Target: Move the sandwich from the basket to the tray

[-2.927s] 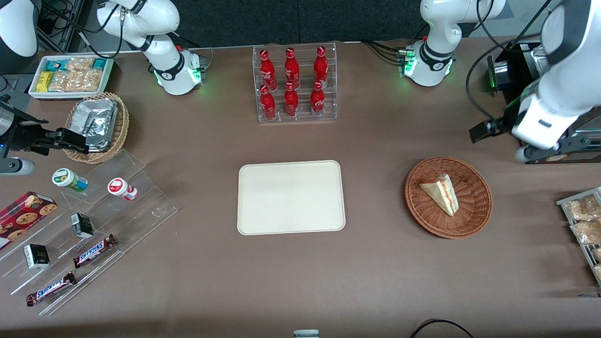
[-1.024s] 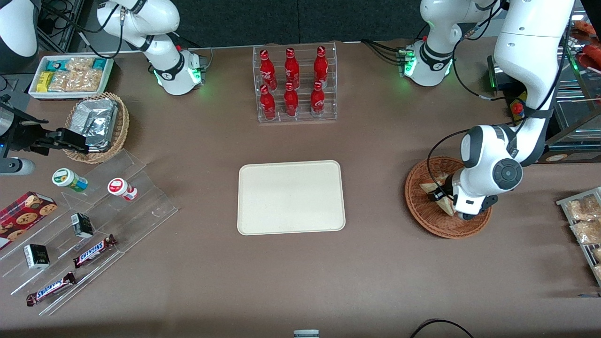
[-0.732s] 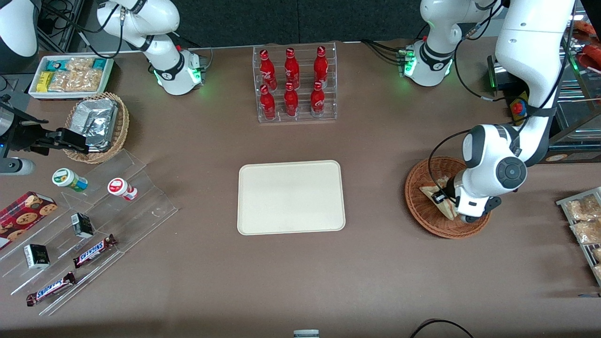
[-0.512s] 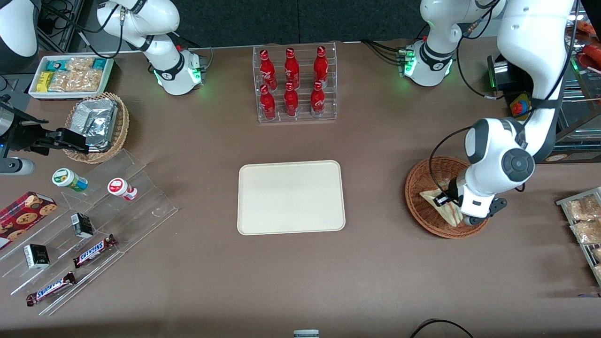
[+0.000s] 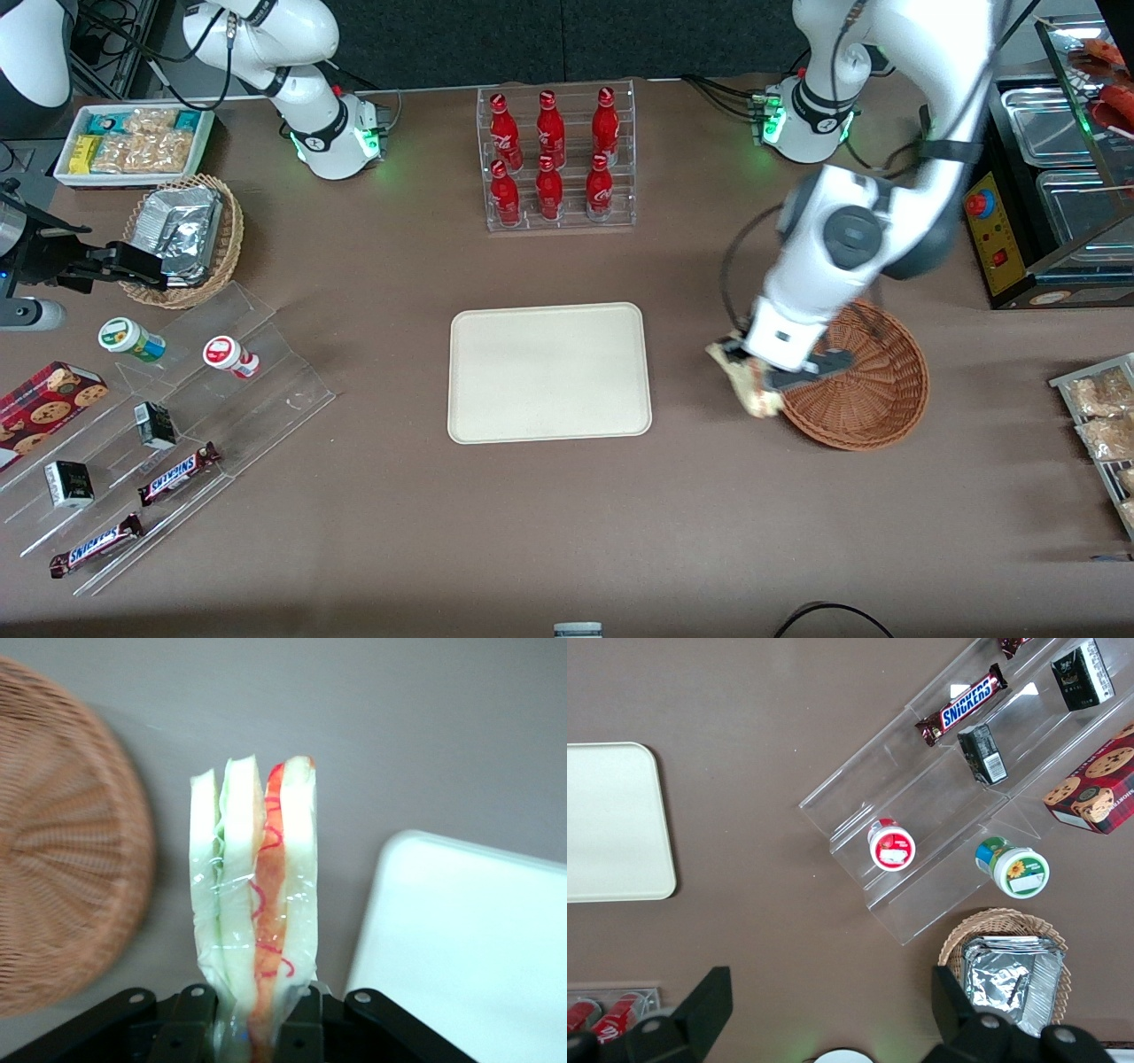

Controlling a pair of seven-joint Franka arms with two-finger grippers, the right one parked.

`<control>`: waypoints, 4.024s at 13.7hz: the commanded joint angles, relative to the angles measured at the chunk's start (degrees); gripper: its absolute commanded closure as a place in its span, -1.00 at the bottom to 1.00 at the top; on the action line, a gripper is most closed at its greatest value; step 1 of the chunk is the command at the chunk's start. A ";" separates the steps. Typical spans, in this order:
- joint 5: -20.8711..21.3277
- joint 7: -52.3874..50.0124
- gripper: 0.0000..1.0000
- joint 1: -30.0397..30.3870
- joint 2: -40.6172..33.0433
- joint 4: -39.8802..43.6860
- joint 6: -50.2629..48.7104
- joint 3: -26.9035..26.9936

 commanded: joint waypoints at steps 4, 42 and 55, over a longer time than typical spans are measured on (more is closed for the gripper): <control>0.06 -2.85 0.72 -11.64 10.83 16.29 -7.57 0.81; -1.26 21.47 -0.98 -0.43 6.13 9.23 -15.15 1.08; -0.99 42.85 -0.98 17.95 -16.73 -0.03 -26.56 1.34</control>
